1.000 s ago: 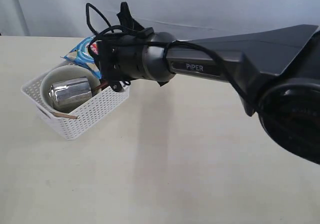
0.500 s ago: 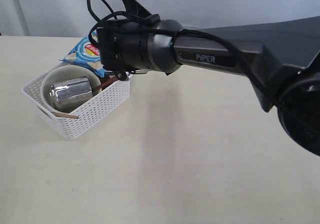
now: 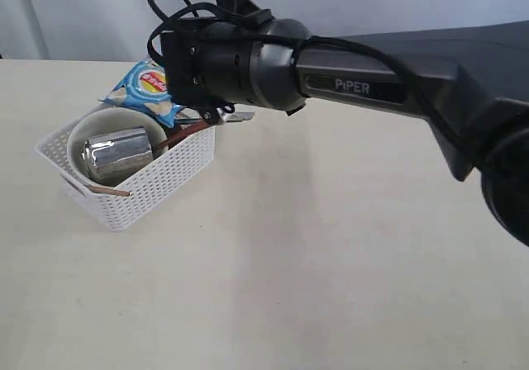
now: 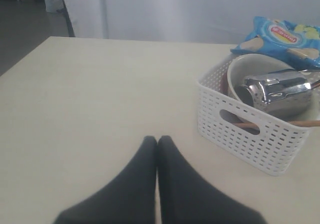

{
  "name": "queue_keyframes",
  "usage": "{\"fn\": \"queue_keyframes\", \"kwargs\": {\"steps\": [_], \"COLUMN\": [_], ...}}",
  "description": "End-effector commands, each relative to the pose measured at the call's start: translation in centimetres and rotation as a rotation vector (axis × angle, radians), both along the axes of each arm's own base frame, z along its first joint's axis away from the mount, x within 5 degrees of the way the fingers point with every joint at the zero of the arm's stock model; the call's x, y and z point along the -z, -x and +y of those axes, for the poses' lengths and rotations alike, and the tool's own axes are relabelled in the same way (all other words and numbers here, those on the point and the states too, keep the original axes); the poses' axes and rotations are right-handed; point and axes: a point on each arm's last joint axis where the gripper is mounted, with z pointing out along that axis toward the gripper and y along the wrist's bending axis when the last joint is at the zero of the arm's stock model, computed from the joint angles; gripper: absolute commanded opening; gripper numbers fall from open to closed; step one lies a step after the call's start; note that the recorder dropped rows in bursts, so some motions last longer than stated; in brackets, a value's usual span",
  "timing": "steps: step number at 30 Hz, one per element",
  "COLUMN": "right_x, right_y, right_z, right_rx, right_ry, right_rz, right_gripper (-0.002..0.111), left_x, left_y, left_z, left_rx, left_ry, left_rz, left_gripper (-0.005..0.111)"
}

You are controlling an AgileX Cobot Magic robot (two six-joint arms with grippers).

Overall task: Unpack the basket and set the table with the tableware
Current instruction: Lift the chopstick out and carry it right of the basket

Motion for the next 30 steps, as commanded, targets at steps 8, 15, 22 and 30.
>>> {"fn": "queue_keyframes", "kwargs": {"steps": [8,15,22,30], "right_x": [-2.7,-3.0,-7.0,-9.4], "right_y": [0.6,0.7,1.9,2.9], "right_z": [-1.4,-1.6,-2.9,-3.9], "right_rx": [0.052,0.065,0.07,0.075], "right_ry": [0.047,0.082,-0.008,-0.086], "right_rz": [-0.005,0.001,-0.029,-0.027], "right_gripper": [0.0,0.0,0.0,0.0], "left_x": [-0.2,-0.2,-0.2,-0.2], "left_y": [0.0,0.0,0.0,0.0], "left_z": [0.0,0.0,0.0,0.0], "left_rx": [0.002,0.002,0.002,0.002], "left_ry": [0.004,0.004,0.004,0.004], "left_rz": [-0.009,-0.009,-0.009,-0.009], "left_gripper": [0.0,0.0,0.0,0.0]}}
